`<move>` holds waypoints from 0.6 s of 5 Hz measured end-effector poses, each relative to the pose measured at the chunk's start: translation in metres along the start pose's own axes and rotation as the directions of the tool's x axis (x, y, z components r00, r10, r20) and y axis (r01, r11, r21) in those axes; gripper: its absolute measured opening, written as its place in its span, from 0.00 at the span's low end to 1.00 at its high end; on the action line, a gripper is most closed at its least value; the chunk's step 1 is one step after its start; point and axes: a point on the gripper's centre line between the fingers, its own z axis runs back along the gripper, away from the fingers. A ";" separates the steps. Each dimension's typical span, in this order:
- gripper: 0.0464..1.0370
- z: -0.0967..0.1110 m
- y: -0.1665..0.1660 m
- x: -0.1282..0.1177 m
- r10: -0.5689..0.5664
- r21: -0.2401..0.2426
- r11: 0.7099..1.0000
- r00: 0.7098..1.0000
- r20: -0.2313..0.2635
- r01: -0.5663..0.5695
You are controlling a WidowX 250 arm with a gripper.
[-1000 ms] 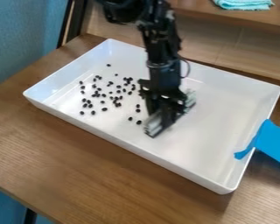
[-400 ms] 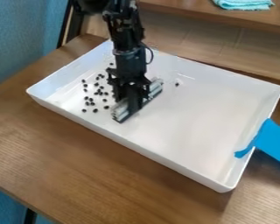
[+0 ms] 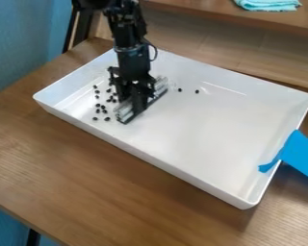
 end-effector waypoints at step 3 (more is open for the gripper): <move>0.35 0.004 0.048 -0.008 0.031 0.036 0.999 0.999 -0.006 -0.031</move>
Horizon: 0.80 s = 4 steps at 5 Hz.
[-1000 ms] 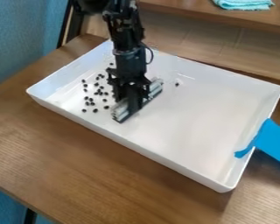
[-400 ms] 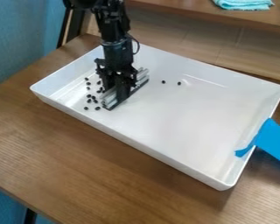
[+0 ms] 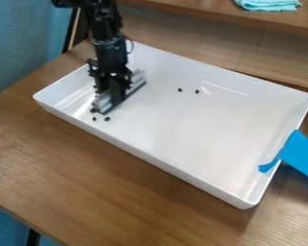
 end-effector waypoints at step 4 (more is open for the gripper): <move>0.35 0.010 0.026 -0.024 0.013 -0.079 0.997 1.000 -0.017 -0.015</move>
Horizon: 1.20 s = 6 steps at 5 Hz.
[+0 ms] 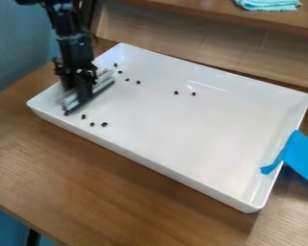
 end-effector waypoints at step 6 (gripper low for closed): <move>0.35 0.003 -0.232 0.057 -0.237 0.024 0.971 0.971 0.043 0.236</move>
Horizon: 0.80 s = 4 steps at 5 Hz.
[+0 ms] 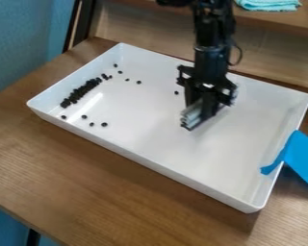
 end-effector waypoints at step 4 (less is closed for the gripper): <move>0.35 -0.019 0.050 -0.001 0.083 0.043 0.996 0.996 -0.029 -0.082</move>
